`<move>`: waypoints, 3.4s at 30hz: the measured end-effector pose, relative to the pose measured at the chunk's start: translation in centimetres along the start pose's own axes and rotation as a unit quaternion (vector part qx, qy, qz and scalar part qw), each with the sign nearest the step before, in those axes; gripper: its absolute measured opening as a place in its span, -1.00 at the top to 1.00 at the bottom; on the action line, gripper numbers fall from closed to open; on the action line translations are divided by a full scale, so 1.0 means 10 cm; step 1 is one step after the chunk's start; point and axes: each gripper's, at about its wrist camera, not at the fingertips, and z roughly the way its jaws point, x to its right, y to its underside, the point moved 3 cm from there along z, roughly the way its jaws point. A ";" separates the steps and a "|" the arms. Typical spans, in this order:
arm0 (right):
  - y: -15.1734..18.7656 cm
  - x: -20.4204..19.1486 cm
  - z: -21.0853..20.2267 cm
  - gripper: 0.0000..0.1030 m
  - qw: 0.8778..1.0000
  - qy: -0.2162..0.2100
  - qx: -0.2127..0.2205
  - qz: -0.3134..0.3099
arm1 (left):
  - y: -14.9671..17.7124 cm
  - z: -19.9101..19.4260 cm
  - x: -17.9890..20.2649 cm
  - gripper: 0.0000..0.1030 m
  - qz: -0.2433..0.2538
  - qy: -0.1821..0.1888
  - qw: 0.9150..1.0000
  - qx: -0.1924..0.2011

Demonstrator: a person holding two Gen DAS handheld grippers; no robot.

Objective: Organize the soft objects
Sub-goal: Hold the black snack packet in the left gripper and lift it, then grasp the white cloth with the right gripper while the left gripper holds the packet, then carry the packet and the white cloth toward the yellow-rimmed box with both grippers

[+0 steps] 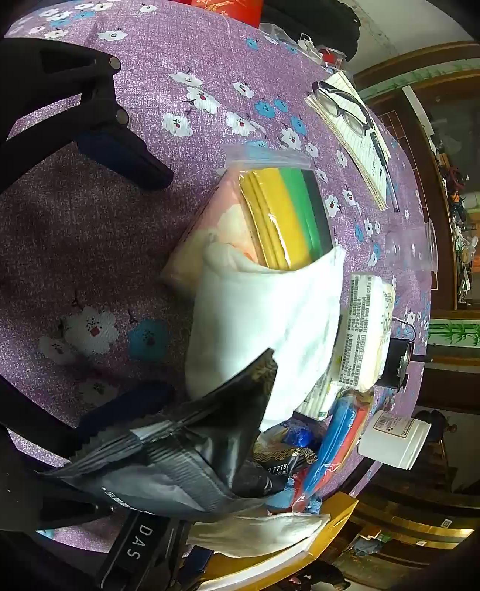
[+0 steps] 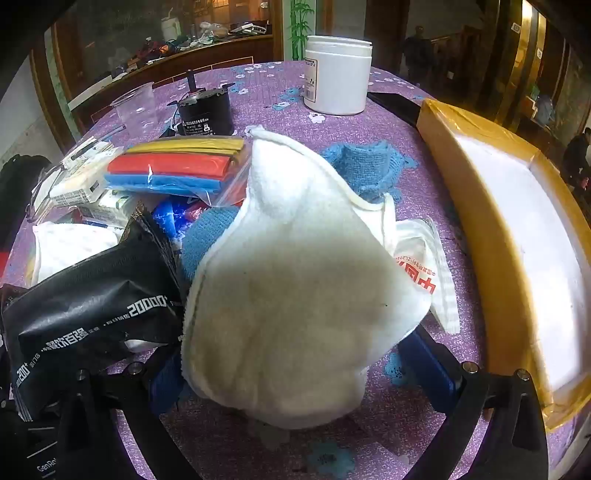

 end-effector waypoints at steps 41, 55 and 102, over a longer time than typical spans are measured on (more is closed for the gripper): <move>0.64 0.34 -1.18 -0.46 0.954 -0.242 0.106 -0.142 | 0.10 -0.84 0.03 -0.99 0.091 0.109 0.988 0.063; 0.60 0.75 -1.15 -0.50 0.958 -0.257 0.101 -0.071 | -0.08 -0.29 0.65 -0.45 0.193 0.009 0.981 0.011; 0.75 0.54 -0.89 0.82 0.963 -0.236 0.013 -0.128 | 0.19 -0.45 0.72 -0.12 0.150 0.111 0.982 -0.014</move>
